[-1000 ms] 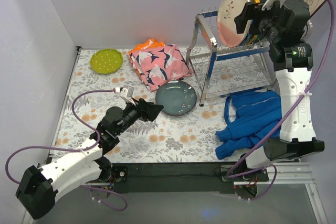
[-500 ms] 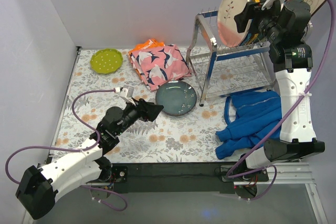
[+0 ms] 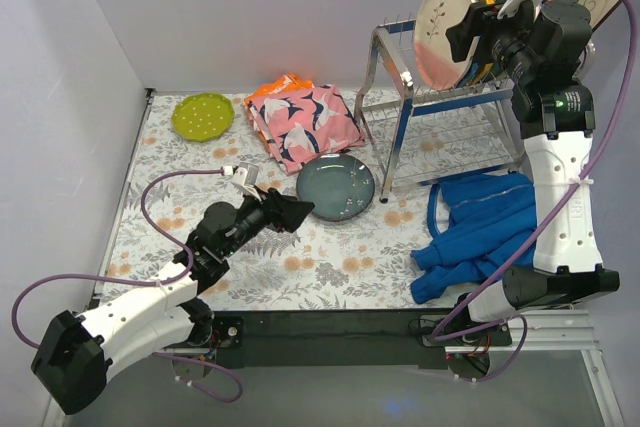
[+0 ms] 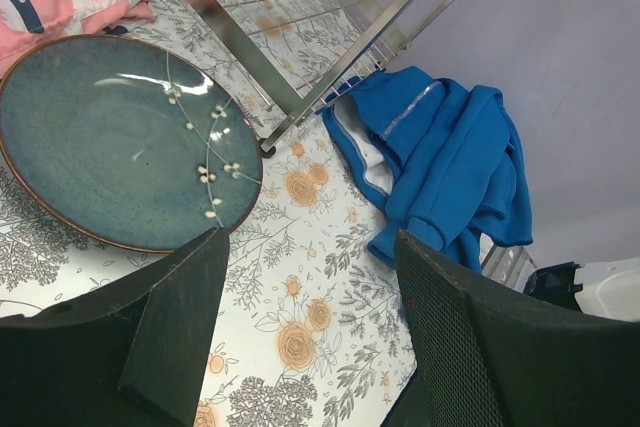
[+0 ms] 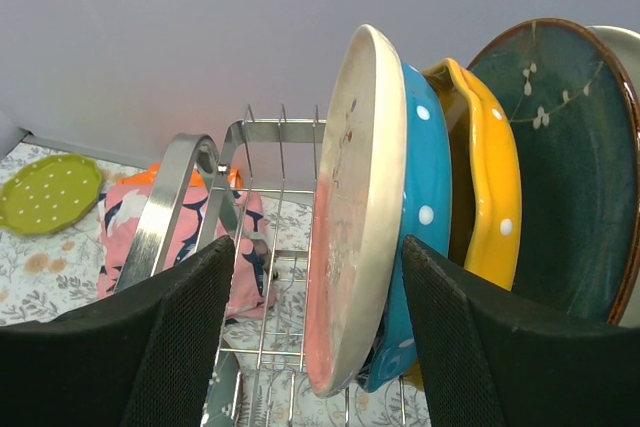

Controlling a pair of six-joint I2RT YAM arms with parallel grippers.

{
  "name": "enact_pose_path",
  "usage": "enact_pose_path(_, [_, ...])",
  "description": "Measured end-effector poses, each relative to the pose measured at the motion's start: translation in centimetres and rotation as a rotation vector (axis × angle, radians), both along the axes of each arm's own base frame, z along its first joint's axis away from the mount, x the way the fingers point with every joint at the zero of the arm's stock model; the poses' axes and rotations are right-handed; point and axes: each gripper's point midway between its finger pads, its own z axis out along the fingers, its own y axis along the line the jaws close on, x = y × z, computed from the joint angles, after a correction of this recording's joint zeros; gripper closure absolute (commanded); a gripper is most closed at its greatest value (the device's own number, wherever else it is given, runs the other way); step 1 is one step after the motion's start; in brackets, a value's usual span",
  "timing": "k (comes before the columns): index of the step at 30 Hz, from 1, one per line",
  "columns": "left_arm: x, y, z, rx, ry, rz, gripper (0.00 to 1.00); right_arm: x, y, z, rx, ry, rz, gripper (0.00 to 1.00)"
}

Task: Unload the plates from the dish rack
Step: Unload the plate from the dish rack.

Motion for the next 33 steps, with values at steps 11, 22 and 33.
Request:
enact_pose_path(11, [-0.1,-0.1,0.0,-0.001,-0.001,-0.006,0.35,-0.5,0.9,0.2,0.0,-0.007,0.02,0.29])
enact_pose_path(22, [-0.1,-0.1,0.0,-0.002,-0.001,-0.007,0.35,1.0,1.4,-1.9,-0.053,0.027,-0.032,0.32])
enact_pose_path(33, [-0.1,-0.1,0.1,-0.003,-0.002,-0.01,0.35,2.4,2.0,-3.7,-0.113,0.055,-0.079,0.4])
